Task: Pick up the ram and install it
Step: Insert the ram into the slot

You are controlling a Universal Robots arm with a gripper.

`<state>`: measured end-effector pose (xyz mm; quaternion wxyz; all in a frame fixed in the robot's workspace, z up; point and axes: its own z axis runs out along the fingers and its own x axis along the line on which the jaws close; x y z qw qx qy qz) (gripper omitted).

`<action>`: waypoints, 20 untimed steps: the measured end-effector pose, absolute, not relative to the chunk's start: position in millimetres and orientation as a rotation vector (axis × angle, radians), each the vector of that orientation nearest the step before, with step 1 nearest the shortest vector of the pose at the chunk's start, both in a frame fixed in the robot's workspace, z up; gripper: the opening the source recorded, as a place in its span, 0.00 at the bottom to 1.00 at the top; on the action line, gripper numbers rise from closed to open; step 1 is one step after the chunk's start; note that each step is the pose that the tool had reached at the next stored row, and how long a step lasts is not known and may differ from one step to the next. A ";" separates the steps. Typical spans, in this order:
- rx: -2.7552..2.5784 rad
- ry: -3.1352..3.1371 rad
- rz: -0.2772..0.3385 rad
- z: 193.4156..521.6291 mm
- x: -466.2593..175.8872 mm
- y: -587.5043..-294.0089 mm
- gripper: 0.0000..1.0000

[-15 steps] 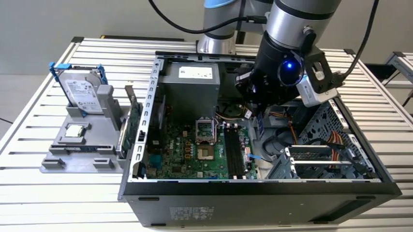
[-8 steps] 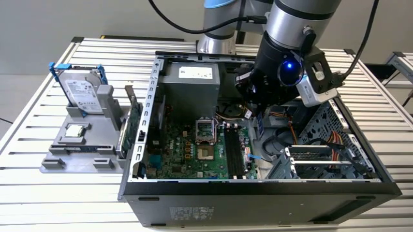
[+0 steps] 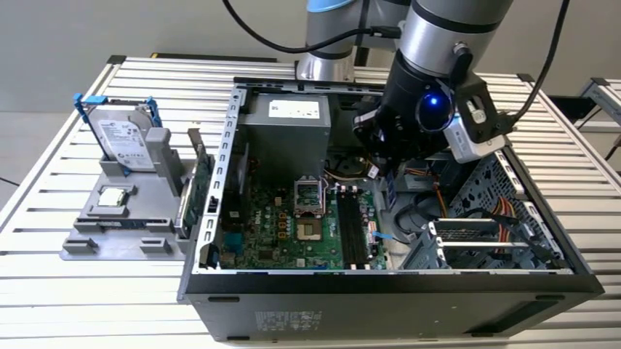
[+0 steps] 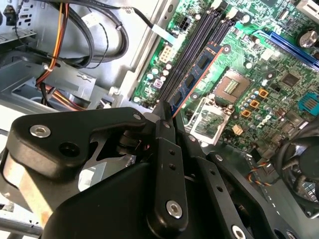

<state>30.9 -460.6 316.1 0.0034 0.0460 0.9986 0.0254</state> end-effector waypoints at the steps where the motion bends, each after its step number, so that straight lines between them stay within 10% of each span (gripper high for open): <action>1: 0.145 3.130 0.080 315.8 30.9 -460.6 0.00; 20: 0.148 3.130 0.067 308.8 30.9 -460.6 0.00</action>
